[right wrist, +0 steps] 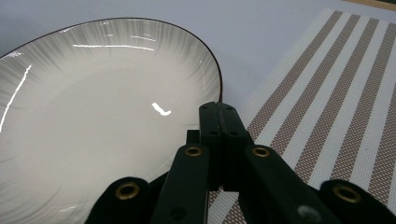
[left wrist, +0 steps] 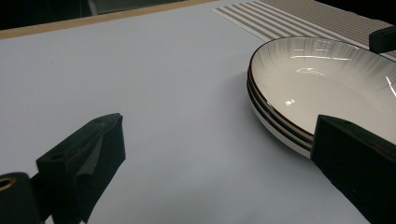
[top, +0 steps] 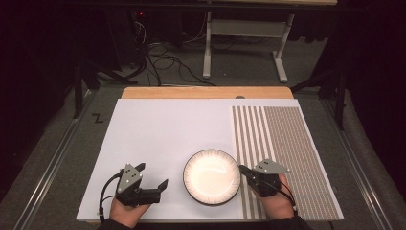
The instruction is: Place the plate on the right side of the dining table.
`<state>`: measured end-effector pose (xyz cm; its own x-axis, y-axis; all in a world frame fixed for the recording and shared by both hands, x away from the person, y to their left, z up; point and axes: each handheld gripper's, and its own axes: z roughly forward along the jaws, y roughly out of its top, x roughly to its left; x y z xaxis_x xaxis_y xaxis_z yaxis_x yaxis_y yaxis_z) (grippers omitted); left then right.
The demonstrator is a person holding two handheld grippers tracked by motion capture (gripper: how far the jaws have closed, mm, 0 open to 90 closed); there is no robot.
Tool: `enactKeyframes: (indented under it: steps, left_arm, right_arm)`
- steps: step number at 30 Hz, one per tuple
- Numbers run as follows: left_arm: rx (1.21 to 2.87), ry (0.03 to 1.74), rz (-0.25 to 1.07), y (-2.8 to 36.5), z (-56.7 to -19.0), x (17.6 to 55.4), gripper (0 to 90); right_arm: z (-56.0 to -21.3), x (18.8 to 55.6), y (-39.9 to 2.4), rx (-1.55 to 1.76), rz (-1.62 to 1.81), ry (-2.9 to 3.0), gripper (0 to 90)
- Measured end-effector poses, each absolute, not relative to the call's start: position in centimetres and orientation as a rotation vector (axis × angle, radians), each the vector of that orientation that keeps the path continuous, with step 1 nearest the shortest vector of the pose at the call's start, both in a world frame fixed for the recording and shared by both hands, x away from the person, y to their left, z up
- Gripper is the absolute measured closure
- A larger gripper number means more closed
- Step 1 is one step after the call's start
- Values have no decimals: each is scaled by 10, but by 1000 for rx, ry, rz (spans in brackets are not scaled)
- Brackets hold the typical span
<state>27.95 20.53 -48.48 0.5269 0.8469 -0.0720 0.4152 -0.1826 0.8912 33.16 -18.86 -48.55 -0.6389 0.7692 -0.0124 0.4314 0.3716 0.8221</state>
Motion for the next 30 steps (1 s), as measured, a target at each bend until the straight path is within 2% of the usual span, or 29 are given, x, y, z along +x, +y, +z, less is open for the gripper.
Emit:
enactKeyframes:
  steps: [30]
  left_arm:
    - [1819,1059,545,205,-488,282,42]
  right_arm:
    - [-485,330,-186,1043,1150,2249,900]
